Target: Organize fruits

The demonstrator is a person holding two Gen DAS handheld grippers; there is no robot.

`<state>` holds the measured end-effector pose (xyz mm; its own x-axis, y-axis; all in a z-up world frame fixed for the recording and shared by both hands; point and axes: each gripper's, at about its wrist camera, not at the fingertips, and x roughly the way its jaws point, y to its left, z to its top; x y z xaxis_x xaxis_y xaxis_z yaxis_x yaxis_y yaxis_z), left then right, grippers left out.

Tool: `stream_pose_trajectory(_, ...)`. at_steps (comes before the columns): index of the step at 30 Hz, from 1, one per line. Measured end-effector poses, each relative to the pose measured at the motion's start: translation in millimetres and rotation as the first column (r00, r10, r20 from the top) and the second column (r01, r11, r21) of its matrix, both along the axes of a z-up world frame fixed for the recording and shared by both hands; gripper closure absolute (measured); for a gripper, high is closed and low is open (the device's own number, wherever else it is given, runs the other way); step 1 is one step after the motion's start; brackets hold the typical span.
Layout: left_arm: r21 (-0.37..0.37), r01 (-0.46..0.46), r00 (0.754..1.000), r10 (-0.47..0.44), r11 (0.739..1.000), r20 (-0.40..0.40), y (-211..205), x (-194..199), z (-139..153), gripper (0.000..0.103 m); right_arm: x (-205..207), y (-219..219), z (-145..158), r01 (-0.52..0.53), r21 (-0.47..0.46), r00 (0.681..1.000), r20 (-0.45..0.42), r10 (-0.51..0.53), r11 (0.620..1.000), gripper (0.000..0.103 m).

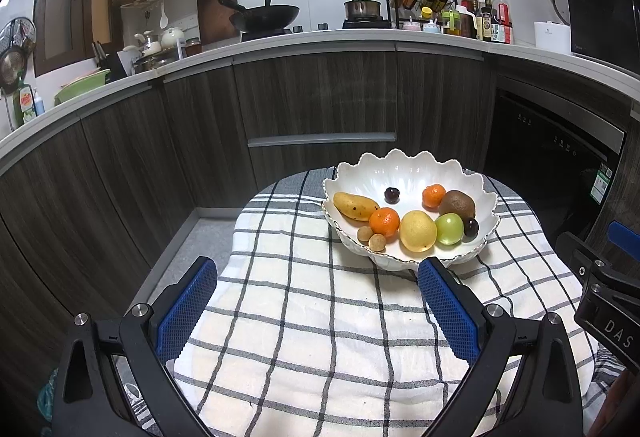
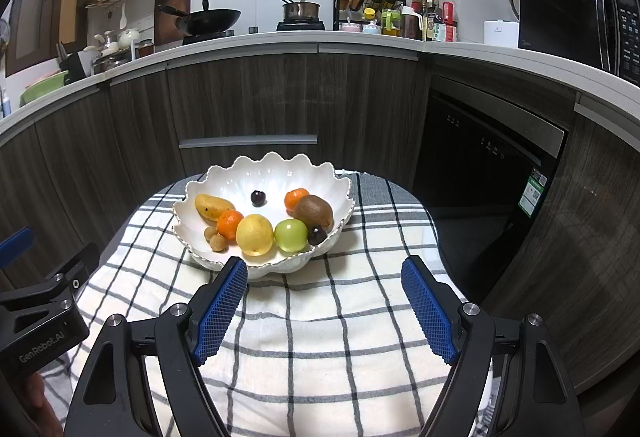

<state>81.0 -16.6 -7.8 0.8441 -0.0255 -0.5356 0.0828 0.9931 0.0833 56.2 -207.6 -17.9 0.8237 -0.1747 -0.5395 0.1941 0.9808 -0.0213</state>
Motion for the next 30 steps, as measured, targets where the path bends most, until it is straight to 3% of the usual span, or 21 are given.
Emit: stream_pose_trajectory(30, -0.003, 0.005, 1.0, -0.005, 1.0, -0.001, -2.2, -0.9, -2.1, 0.001, -0.8, -6.2, -3.9, 0.006, 0.008, 1.0, -0.009, -0.006, 1.0, 0.023)
